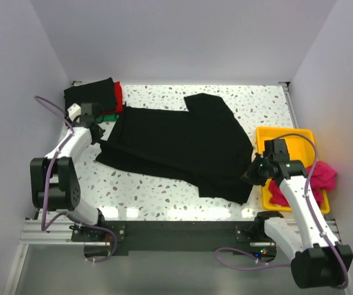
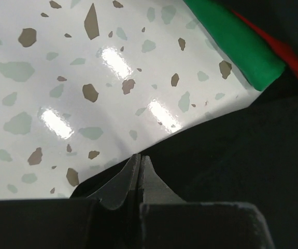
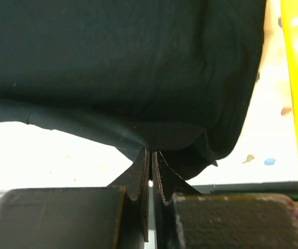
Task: Fold and stack the t-shirts
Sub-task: Fold the tshirt
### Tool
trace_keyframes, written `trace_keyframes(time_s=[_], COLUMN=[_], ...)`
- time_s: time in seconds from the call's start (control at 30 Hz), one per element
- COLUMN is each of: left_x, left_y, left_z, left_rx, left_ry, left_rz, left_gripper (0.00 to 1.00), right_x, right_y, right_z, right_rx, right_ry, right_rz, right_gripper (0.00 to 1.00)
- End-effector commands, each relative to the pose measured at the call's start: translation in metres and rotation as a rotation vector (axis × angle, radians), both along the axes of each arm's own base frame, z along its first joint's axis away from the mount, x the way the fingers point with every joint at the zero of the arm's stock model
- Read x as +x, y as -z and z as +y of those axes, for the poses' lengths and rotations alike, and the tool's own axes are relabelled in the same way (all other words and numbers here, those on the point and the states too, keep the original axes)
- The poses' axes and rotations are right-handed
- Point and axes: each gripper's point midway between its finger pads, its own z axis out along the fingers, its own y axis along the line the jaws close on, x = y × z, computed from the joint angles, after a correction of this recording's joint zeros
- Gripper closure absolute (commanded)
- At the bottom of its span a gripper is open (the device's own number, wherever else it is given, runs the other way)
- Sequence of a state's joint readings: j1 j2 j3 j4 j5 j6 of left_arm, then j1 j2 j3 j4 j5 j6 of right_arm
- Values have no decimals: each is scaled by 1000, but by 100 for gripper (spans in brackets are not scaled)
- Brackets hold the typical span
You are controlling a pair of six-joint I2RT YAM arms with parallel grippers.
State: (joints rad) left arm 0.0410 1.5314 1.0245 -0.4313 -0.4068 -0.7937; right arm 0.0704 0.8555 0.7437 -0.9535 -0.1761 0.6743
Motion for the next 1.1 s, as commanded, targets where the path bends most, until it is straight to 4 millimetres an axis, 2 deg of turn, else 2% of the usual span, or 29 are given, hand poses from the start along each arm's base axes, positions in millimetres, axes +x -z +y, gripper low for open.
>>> trace_keyframes(time_s=[0.0,0.13,0.4,0.7,0.87,0.9,0.93,0.97,1.0,1.03,1.07], left_x=[35,45,59,62,66,66,68,67,66,60,56], left_y=[-24,-17,-19,-4,-4,-3,-6,-9,-20,-18,-21], left_z=[9,9,13,10,9,9,8,7,7,5,3], left_rx=[17,19,31,17,16,15,10,9,7,1,-4], left_ry=[-56,-60,-67,-57,-53,-49,-40,-36,-32,-25,-25], left_rz=[-111,-99,-103,-73,-75,-74,-77,-79,-107,-104,-119], left_gripper=[100,100,100,100,100,97,83,74,69,64,56], right_x=[29,48,70,76,80,81,82,84,87,89,91], right_y=[4,8,21,37,40,39,38,35,29,25,18], right_z=[-9,-11,-14,-16,-13,-13,-12,-12,-12,-13,-14], right_rx=[-42,-51,-33,-12,-3,-3,-1,-1,-6,-11,-16], right_ry=[45,68,97,105,86,83,72,65,58,54,50], right_rz=[-36,-26,-1,20,25,18,12,1,-18,-32,-53], right_gripper=[100,100,100,100,100,96,92,86,72,63,52])
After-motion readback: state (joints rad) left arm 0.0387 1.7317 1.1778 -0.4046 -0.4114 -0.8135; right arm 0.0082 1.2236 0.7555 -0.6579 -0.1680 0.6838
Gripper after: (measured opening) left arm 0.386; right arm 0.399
